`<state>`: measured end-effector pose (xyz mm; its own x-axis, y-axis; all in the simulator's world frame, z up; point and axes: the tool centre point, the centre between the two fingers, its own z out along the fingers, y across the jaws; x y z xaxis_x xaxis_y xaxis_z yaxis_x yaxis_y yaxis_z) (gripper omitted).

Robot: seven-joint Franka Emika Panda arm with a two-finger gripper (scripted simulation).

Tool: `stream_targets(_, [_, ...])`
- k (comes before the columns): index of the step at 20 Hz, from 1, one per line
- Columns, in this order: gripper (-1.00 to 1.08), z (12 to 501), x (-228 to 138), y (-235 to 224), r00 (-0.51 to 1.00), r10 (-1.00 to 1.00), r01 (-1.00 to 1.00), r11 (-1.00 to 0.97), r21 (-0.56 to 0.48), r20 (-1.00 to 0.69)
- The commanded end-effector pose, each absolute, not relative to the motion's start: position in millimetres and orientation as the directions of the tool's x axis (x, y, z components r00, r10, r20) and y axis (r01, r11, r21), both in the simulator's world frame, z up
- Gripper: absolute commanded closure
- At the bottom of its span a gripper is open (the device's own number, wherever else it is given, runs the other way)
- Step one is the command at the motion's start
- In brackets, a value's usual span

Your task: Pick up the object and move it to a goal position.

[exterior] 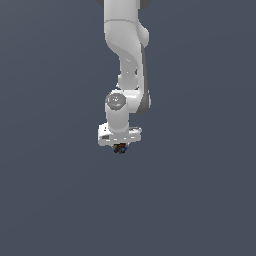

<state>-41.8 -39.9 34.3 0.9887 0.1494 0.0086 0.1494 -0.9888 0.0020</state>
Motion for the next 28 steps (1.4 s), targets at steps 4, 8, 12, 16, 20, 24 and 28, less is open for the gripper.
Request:
stream_targets(4, [1.08, 29.7, -44.9, -39.2, 0.989, 0.151, 0.151, -0.989, 0.0, 0.0])
stream_targets(8, [1.08, 34.3, -41.8, -39.4, 0.989, 0.15, 0.15, -0.989, 0.002, 0.009])
stream_targets(12, [1.08, 39.4, -40.9, -41.2, 0.989, 0.15, 0.15, -0.989, 0.002, 0.009])
stream_targets(16, [1.08, 53.9, -38.0, -46.7, 0.989, 0.15, 0.15, -0.989, 0.002, 0.008])
stream_targets(20, [1.08, 77.8, -33.2, -55.5, 0.989, 0.15, 0.15, -0.989, 0.001, 0.007])
stream_targets(24, [1.08, 109.8, -26.6, -67.5, 0.989, 0.15, 0.15, -0.989, 0.001, 0.006])
stream_targets(28, [1.08, 149.0, -18.1, -82.0, 0.989, 0.151, 0.151, -0.989, 0.0, 0.005])
